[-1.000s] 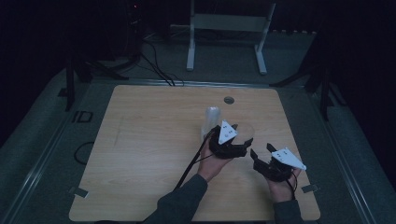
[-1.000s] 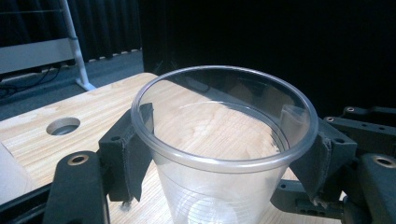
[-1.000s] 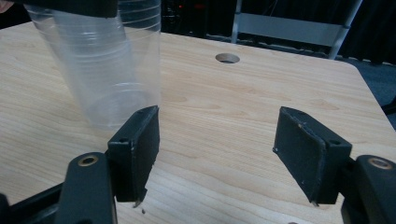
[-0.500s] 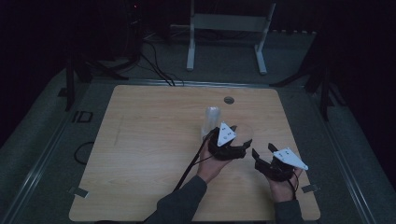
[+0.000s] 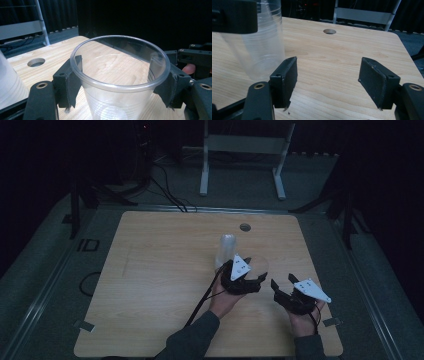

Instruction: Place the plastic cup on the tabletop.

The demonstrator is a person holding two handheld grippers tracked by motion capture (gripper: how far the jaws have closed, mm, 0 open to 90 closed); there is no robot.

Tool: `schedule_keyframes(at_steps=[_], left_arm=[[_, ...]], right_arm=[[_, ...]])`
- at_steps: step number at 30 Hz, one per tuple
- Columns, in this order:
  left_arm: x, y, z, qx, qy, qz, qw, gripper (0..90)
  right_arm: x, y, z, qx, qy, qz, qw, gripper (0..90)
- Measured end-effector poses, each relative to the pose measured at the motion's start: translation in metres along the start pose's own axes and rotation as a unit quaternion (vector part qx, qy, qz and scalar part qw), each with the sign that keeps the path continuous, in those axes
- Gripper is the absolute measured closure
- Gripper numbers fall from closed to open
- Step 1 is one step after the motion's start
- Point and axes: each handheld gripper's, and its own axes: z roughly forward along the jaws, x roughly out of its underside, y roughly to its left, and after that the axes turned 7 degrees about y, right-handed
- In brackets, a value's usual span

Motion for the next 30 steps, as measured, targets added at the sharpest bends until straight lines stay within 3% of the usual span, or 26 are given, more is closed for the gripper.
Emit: schedule_keyframes(at_steps=[30], left_arm=[[0.02, 0.01, 0.0, -0.013, 0.002, -0.001, 0.9999, 28.5]], right_arm=[[0.001, 0.001, 0.001, 0.0, 0.003, -0.001, 1.0, 30.8]])
